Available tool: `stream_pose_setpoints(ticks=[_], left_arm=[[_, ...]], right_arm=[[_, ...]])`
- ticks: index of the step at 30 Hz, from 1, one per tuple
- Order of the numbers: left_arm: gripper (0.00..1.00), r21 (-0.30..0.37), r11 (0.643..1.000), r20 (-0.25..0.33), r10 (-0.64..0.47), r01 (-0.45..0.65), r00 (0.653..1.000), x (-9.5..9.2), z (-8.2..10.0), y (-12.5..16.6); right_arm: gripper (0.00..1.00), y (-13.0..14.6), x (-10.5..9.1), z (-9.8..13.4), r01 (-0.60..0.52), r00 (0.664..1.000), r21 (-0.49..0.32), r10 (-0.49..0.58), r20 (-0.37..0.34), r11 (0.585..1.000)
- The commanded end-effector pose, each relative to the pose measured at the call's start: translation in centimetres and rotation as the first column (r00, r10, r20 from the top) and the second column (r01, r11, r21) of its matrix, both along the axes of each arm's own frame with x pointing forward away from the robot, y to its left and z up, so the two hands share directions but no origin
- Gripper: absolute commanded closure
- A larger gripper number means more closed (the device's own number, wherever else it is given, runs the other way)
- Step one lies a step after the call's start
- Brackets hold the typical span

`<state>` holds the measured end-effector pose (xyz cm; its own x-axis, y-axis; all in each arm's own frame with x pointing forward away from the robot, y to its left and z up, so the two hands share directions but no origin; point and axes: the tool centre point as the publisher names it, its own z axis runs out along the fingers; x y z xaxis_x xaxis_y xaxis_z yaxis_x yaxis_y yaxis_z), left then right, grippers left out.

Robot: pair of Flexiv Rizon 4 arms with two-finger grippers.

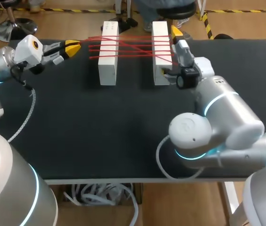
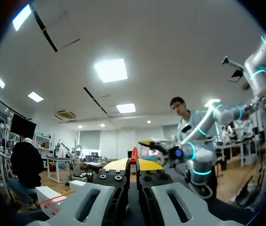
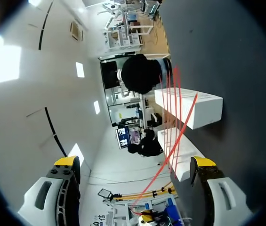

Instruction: Grab the tape and strap the tape.

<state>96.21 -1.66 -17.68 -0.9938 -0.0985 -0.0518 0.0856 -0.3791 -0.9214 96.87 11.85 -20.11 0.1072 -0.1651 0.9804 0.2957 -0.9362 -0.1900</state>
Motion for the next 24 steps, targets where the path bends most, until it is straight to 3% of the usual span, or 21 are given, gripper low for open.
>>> stream_pose_setpoints(ticks=[1,14,24], left_arm=[[1.00,-0.002,1.000,0.003,-0.002,0.002,1.000,0.1,-0.1,0.1],[1.00,-0.002,1.000,0.003,-0.002,0.002,1.000,0.1,-0.1,0.1],[1.00,-0.002,1.000,0.003,-0.002,0.002,1.000,0.1,-0.1,0.1]], right_arm=[[0.00,1.2,1.0,0.0,0.096,0.995,-0.007,-0.096,-0.008,0.995],[0.00,0.6,3.1,-0.4,0.162,0.987,0.011,-0.162,0.001,0.987],[0.00,0.4,3.2,1.0,0.183,0.983,0.038,-0.184,0.022,0.982]])
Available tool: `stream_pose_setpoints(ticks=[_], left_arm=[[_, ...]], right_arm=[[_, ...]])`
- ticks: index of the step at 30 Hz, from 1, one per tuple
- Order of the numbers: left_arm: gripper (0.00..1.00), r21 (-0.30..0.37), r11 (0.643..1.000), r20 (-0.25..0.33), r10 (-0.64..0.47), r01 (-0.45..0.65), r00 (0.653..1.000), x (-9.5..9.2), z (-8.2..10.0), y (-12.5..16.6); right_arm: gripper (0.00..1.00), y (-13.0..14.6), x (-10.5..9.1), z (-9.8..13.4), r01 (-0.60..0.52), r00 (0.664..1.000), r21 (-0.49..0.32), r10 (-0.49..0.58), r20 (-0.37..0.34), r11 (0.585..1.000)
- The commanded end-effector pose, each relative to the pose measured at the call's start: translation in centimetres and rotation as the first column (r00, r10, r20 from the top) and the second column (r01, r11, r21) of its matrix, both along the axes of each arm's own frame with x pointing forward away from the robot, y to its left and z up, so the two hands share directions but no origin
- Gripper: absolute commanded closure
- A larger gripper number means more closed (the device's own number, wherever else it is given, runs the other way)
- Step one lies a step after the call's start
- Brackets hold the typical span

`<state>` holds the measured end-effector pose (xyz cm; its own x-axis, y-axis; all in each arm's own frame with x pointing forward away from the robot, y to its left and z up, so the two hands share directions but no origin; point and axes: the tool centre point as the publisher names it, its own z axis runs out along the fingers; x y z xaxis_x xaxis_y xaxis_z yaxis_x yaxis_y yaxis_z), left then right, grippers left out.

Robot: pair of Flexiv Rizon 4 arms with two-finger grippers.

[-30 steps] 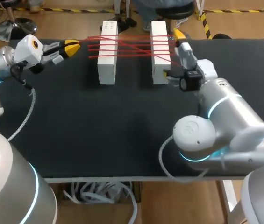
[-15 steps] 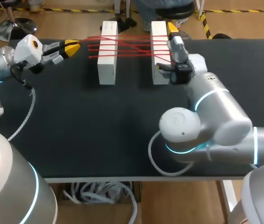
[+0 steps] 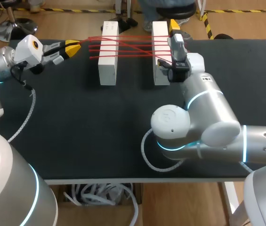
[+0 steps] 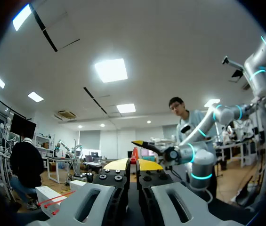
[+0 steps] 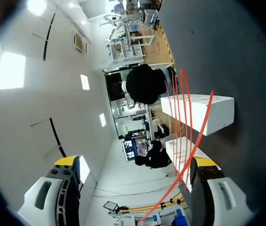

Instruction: Grab the tape and strap the tape.

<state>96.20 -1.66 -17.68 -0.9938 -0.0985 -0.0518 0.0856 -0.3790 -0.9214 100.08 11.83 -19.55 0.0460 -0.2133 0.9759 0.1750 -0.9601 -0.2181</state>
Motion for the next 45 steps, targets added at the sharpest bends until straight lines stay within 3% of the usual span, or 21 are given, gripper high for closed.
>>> stream_pose_setpoints(ticks=[1,34,36,38,45], left_arm=[[1.00,-0.002,1.000,0.003,-0.002,0.002,1.000,0.1,-0.1,0.1],[1.00,-0.002,1.000,0.003,-0.002,0.002,1.000,0.1,-0.1,0.1],[1.00,-0.002,1.000,0.003,-0.002,0.002,1.000,0.1,-0.1,0.1],[1.00,-0.002,1.000,0.003,-0.002,0.002,1.000,0.1,-0.1,0.1],[1.00,-0.002,1.000,0.003,-0.002,0.002,1.000,0.1,-0.1,0.1]], right_arm=[[0.00,0.4,0.0,0.5,0.051,0.999,0.001,-0.051,-0.009,0.999],[0.00,-1.3,0.3,1.5,0.105,0.994,0.040,-0.106,0.017,0.994],[0.31,-1.3,0.2,1.5,0.102,0.995,0.041,-0.103,0.017,0.994],[0.49,-1.3,0.2,1.4,0.099,0.995,0.041,-0.100,0.015,0.994],[0.53,-1.4,0.1,1.3,0.099,0.995,0.041,-0.100,0.013,0.994]])
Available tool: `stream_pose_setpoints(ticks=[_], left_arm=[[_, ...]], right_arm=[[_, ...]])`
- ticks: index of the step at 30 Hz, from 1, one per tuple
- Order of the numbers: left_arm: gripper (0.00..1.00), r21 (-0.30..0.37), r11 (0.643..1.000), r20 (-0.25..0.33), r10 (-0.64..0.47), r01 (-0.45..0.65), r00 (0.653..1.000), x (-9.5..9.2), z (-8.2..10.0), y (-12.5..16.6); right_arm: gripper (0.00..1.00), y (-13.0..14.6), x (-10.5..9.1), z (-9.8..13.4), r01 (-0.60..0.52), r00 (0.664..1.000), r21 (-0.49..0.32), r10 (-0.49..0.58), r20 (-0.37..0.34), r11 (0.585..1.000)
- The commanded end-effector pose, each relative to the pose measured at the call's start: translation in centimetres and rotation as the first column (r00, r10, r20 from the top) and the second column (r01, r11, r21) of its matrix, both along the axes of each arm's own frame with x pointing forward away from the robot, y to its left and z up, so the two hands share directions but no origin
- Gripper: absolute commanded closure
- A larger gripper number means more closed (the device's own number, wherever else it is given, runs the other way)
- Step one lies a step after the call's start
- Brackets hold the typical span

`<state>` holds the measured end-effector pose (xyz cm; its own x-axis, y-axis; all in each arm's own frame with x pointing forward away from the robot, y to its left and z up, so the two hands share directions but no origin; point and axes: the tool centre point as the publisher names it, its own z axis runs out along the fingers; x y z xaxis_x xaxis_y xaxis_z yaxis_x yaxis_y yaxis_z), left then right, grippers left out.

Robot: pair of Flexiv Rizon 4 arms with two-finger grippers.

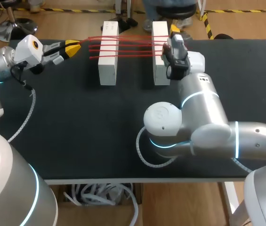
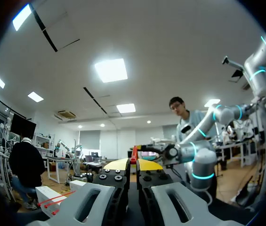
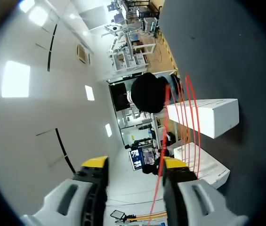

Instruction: Grab the tape and strap the tape.

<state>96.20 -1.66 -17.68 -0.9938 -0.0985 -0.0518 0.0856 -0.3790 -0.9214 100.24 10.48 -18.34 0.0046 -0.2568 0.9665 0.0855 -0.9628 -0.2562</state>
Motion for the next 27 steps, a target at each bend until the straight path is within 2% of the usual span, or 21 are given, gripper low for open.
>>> stream_pose_setpoints(ticks=[1,27], left_arm=[[1.00,-0.002,1.000,0.003,-0.002,0.002,1.000,0.1,-0.1,0.1],[1.00,-0.002,1.000,0.003,-0.002,0.002,1.000,0.1,-0.1,0.1]], right_arm=[[0.53,-0.1,-0.1,0.1,0.003,1.000,-0.001,-0.003,-0.005,1.000],[0.51,-0.5,-1.4,-0.2,0.021,0.999,0.018,-0.020,-0.036,1.000]])
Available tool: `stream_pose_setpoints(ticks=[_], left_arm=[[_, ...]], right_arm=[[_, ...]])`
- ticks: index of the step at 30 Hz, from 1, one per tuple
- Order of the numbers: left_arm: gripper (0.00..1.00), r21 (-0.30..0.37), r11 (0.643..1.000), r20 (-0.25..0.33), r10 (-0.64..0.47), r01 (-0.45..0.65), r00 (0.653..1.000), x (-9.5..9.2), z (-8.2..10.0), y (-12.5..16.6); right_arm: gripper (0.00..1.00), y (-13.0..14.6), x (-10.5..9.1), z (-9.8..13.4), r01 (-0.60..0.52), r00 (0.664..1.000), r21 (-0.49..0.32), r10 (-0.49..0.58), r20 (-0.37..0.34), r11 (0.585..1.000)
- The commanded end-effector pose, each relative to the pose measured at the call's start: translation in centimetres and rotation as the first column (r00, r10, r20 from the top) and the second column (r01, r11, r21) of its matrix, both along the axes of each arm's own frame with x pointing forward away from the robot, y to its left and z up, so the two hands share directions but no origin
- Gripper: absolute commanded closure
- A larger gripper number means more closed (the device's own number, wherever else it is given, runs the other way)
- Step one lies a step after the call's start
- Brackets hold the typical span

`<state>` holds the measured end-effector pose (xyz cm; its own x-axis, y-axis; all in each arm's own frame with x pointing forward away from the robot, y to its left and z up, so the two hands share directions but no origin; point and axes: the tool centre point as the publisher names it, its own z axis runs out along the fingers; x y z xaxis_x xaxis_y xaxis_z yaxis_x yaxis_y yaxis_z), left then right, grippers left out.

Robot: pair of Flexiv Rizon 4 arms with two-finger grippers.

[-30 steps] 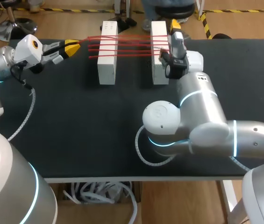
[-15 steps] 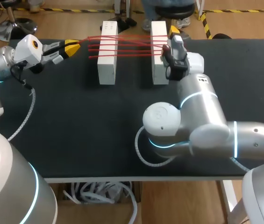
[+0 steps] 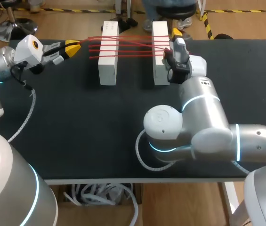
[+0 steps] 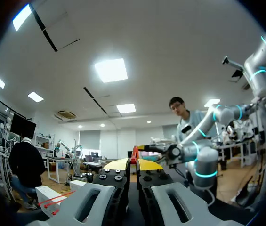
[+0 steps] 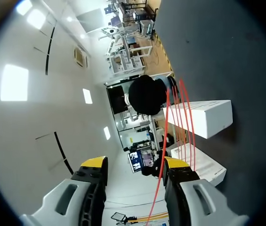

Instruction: Grab the tape and strap the tape.

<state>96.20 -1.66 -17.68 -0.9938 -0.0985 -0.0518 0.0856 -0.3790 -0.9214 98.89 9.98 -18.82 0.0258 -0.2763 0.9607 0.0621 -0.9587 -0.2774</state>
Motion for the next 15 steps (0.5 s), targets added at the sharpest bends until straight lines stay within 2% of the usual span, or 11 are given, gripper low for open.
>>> stream_pose_setpoints(ticks=[1,6,8,12,15], left_arm=[[1.00,-0.002,1.000,0.003,-0.002,0.002,1.000,0.06,-0.14,0.05],[1.00,-0.002,1.000,0.003,-0.002,0.002,1.000,0.06,-0.14,0.05],[1.00,-0.002,1.000,0.003,-0.002,0.002,1.000,0.06,-0.14,0.05],[1.00,-0.002,1.000,0.003,-0.002,0.002,1.000,0.06,-0.14,0.05],[1.00,-0.002,1.000,0.003,-0.002,0.002,1.000,0.06,-0.14,0.05]], right_arm=[[0.51,0.02,-0.10,0.30,0.004,1.000,-0.001,-0.004,-0.010,1.000],[0.56,0.01,-0.17,0.34,0.006,1.000,0.003,-0.006,-0.011,1.000],[0.63,0.00,-0.23,0.32,0.006,1.000,0.002,-0.006,-0.012,1.000],[0.65,-0.01,-0.27,0.29,0.006,1.000,0.002,-0.006,-0.014,1.000],[0.70,-0.04,-0.32,0.24,0.007,1.000,0.001,-0.007,-0.015,1.000]])
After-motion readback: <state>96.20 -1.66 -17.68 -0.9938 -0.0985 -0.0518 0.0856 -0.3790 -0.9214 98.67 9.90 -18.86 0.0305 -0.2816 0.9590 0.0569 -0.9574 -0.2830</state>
